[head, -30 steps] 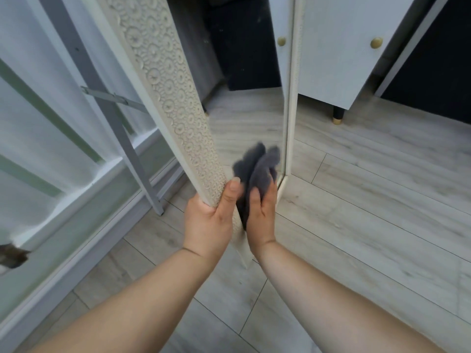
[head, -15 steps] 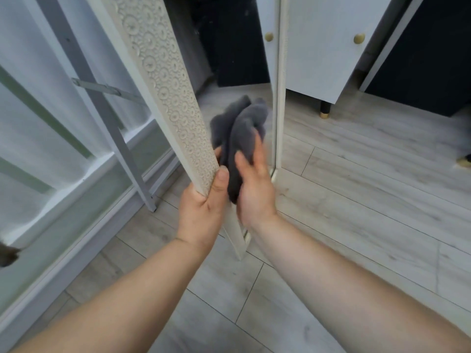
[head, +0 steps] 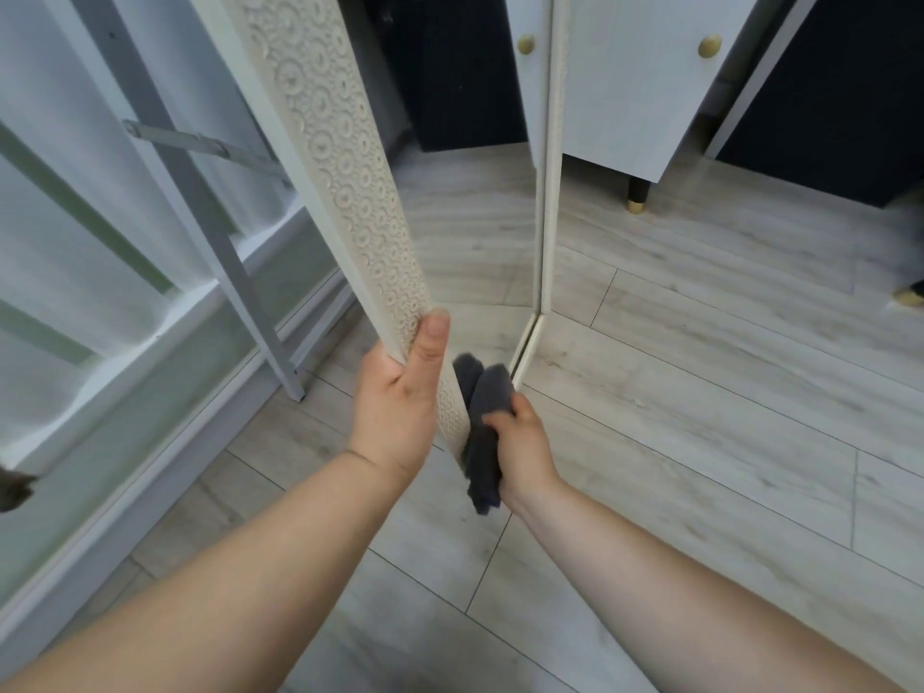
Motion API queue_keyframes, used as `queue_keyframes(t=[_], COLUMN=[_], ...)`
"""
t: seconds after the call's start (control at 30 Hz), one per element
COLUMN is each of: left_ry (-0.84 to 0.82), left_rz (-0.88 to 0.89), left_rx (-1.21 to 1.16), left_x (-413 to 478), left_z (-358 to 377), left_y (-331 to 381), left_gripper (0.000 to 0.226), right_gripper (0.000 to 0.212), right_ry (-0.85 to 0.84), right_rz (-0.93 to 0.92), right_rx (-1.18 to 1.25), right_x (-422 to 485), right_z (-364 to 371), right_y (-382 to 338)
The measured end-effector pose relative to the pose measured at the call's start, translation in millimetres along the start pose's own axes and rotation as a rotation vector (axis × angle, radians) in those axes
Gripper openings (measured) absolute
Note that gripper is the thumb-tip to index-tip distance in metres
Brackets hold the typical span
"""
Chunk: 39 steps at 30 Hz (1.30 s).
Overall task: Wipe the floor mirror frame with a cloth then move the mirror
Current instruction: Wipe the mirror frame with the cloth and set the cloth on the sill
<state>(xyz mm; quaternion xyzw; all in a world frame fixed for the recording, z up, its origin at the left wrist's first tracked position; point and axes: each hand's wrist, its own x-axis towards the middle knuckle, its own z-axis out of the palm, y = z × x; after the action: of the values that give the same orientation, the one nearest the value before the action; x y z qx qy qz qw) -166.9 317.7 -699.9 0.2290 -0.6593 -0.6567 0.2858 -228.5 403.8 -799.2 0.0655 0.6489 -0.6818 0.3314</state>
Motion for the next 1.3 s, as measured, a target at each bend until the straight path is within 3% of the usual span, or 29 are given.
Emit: queue_keyframes(t=[0.1, 0.17, 0.27, 0.33, 0.4, 0.47, 0.57, 0.63, 0.7, 0.77, 0.93, 1.07, 1.2, 1.3], left_ry=[0.014, 0.013, -0.010, -0.021, -0.014, -0.002, 0.051, 0.050, 0.054, 0.082, 0.097, 0.031, -0.040, -0.083], left_rz=[0.013, 0.023, 0.061, 0.076, 0.047, 0.021, 0.011, 0.004, -0.047, -0.143, -0.329, -0.386, -0.390, -0.411], left_rx=[-0.005, -0.016, 0.016, 0.023, 0.013, 0.017, 0.082, 0.089, 0.073, 0.088, 0.215, 0.365, 0.432, 0.480], left_x=[1, 1, 3, 4, 3, 2, -2, -4, -5, -11, -21, -20, -9, -1], left_z=[2, 2, -1, -2, 0, 1, 4, 4, 5, 6, 3, 1, -4, -7], left_y=[0, -1, -4, -1, -1, 1, 7, 8, -1, -17, -45, -44, -33, -30], left_gripper=[0.040, 0.027, 0.045, 0.059, 0.063, 0.048, 0.042, 0.043, 0.046, 0.045, 0.018, 0.029, 0.027, 0.026], right_gripper=[0.023, 0.034, 0.046, 0.038, 0.037, 0.055, 0.074, 0.068, 0.058, 0.050, 0.056, 0.053, 0.050, 0.031], right_ry=[-0.066, -0.096, 0.013, 0.065, 0.100, 0.156, 0.226, 0.237, 0.211, 0.190, 0.140, 0.128, 0.139, 0.173], right_rz=[-0.209, -0.438, -0.730, -0.761, -0.694, -0.575, -0.230, -0.012, 0.091, 0.138, 0.199, 0.363, 0.311, 0.324], right_rx=[0.110, 0.033, -0.139, -0.163, -0.173, -0.220, -0.291, -0.310, -0.279, -0.269, -0.211, -0.191, -0.256, -0.241], right_x=[-31, -53, -65, -58, -45, -31, -7, 13, 28, 29, 48, 40, 19, 30], right_z=[25, 38, 47, 46, 42, 36, 25, 16, 12, 12, 0, -8, -6, -3], right_y=[-46, -58, -44, -21, 1, 22, 53, 73, 82, 80, 97, 72, 58, 60])
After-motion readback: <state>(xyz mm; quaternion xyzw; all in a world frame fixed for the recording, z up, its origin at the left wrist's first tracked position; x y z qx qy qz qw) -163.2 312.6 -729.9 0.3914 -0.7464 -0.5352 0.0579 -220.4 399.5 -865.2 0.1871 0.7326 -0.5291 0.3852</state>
